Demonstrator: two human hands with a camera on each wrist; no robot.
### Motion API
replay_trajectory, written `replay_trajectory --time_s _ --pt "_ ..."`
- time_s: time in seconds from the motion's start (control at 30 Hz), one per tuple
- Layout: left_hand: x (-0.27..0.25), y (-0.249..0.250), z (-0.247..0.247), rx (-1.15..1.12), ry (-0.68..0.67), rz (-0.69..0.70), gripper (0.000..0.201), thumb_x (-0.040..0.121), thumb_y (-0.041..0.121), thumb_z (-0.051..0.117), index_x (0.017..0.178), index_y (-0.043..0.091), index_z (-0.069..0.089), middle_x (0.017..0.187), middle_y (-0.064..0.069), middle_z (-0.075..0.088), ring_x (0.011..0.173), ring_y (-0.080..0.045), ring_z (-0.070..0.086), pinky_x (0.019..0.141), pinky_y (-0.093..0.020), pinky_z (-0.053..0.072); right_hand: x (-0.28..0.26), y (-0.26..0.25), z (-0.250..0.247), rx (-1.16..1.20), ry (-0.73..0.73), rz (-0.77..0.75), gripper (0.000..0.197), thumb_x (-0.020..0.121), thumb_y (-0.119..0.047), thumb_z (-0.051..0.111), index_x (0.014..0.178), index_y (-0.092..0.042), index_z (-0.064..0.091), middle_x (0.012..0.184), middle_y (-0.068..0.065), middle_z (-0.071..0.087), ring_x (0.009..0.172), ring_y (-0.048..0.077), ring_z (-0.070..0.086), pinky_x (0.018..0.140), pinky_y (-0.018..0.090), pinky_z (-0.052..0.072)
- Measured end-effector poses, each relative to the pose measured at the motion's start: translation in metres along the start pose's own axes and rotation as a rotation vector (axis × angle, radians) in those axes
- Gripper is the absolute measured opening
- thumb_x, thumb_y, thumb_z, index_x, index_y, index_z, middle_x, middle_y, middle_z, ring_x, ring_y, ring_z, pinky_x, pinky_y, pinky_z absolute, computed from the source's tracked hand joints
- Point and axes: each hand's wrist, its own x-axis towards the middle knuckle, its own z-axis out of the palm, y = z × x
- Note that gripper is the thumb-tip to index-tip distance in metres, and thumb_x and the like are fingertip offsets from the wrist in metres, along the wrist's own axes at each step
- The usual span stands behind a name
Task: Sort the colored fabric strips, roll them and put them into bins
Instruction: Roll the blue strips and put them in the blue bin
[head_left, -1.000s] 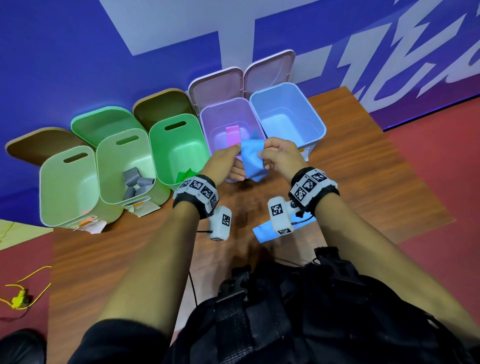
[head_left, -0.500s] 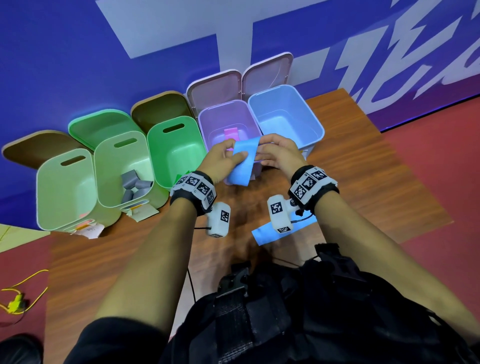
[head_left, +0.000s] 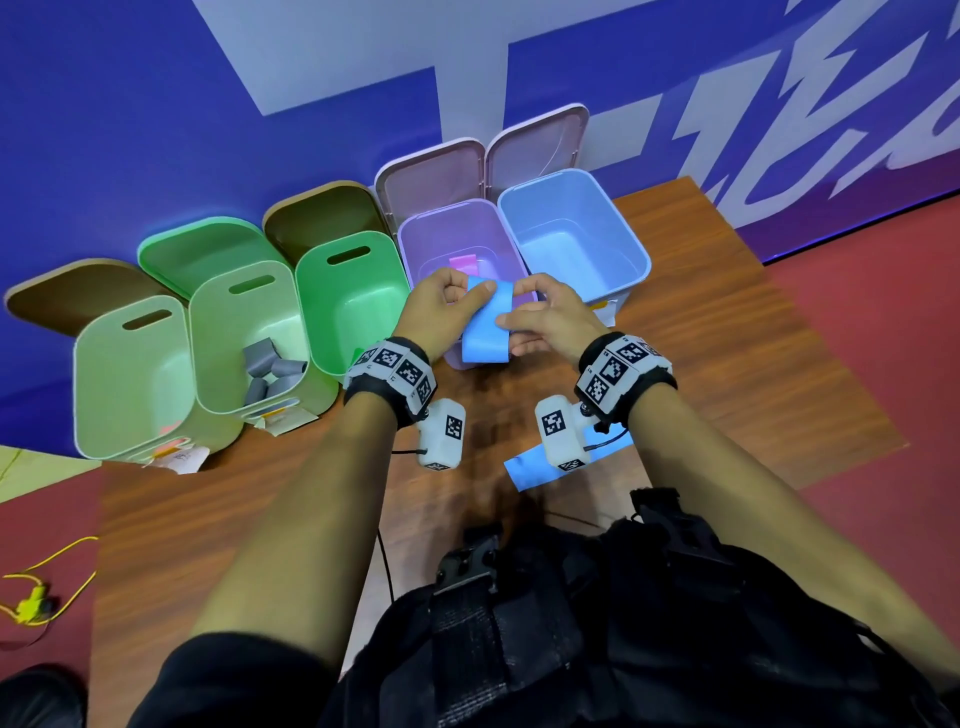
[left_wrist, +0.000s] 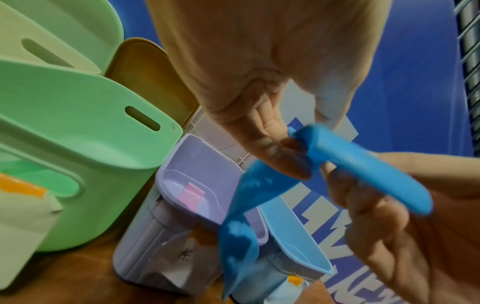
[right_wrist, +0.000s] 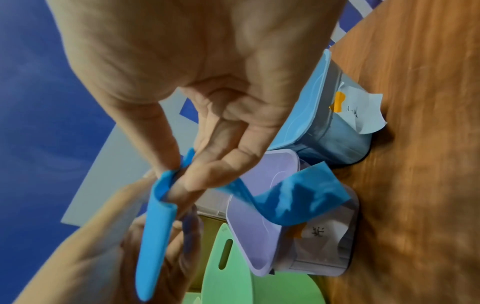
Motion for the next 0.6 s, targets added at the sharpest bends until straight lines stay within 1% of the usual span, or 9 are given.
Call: replay_trajectory --time_s 0.07,0.1,0.2,0.27,0.33,0.4,0.47,0.53,0.6 --pt "-0.001 0.001 0.001 -0.02 0.029 -0.028 0.026 0.089 0.036 0.071 0.088 0.016 0.055 0.073 -0.001 0.061 0.067 -0.019 0.06 0.055 -0.029 0.051 0.001 0.0 -0.001 0.045 0.05 -0.039 0.035 0.089 0.0 0.07 0.114 -0.01 0.048 0.073 0.009 0.06 0.051 0.015 0.057 0.06 0.026 0.057" --pt "-0.002 0.002 0.001 -0.048 0.036 -0.044 0.025 0.09 0.033 0.07 0.09 0.016 0.053 0.073 -0.002 0.062 0.065 -0.018 0.062 0.053 -0.028 0.052 0.002 -0.001 -0.002 0.064 0.073 -0.065 0.034 0.089 0.0 0.069 0.114 -0.011 0.048 0.073 0.009 0.06 0.051 0.014 0.057 0.06 0.025 0.057" --pt "-0.009 0.008 -0.002 -0.162 -0.036 -0.056 0.023 0.092 0.027 0.07 0.096 0.013 0.051 0.068 -0.005 0.066 0.055 -0.016 0.064 0.048 -0.027 0.053 0.002 -0.003 -0.004 0.121 0.109 -0.138 0.03 0.09 0.0 0.068 0.11 -0.013 0.05 0.067 0.007 0.058 0.054 0.016 0.053 0.061 0.025 0.056" --pt "-0.012 0.012 -0.004 -0.187 -0.114 -0.041 0.019 0.092 0.022 0.07 0.097 0.011 0.056 0.066 -0.006 0.069 0.054 -0.02 0.066 0.051 -0.025 0.054 0.002 -0.004 -0.005 0.127 0.127 -0.175 0.022 0.091 -0.001 0.066 0.106 -0.011 0.053 0.065 0.007 0.057 0.054 0.017 0.052 0.062 0.026 0.055" --pt "-0.014 0.015 -0.004 -0.19 -0.157 -0.015 0.014 0.09 0.015 0.071 0.097 0.008 0.061 0.065 -0.005 0.07 0.056 -0.02 0.066 0.057 -0.027 0.054 0.003 -0.005 -0.006 0.121 0.152 -0.205 0.013 0.093 -0.001 0.064 0.1 -0.01 0.057 0.066 0.005 0.057 0.057 0.016 0.056 0.065 0.027 0.056" --pt "-0.013 0.016 -0.003 -0.19 -0.165 0.008 0.013 0.087 0.004 0.072 0.097 0.004 0.065 0.065 -0.006 0.069 0.056 -0.017 0.064 0.059 -0.027 0.055 0.005 -0.005 -0.006 0.121 0.167 -0.227 0.008 0.094 -0.004 0.062 0.092 -0.011 0.06 0.072 0.003 0.06 0.065 0.016 0.062 0.069 0.03 0.056" --pt "-0.011 0.016 -0.003 -0.175 -0.147 0.027 0.019 0.084 -0.006 0.07 0.102 -0.001 0.066 0.069 -0.009 0.066 0.056 -0.014 0.064 0.059 -0.023 0.054 0.007 -0.003 -0.007 0.103 0.154 -0.227 0.011 0.093 -0.004 0.063 0.088 -0.013 0.062 0.077 0.002 0.063 0.076 0.018 0.066 0.071 0.031 0.057" --pt "-0.01 0.016 -0.002 -0.16 -0.132 0.04 0.022 0.084 -0.01 0.068 0.103 -0.001 0.066 0.072 -0.01 0.063 0.056 -0.012 0.063 0.062 -0.022 0.055 0.006 0.0 -0.009 0.104 0.116 -0.218 0.013 0.091 0.001 0.063 0.092 -0.011 0.064 0.083 0.005 0.065 0.081 0.022 0.067 0.072 0.03 0.057" --pt "-0.008 0.016 0.0 -0.143 -0.125 0.063 0.019 0.086 -0.01 0.065 0.101 0.001 0.067 0.071 -0.009 0.063 0.055 -0.011 0.062 0.064 -0.021 0.056 0.005 0.003 -0.012 0.119 0.084 -0.218 0.019 0.088 0.008 0.061 0.101 -0.006 0.064 0.091 0.013 0.065 0.085 0.027 0.066 0.074 0.029 0.058"
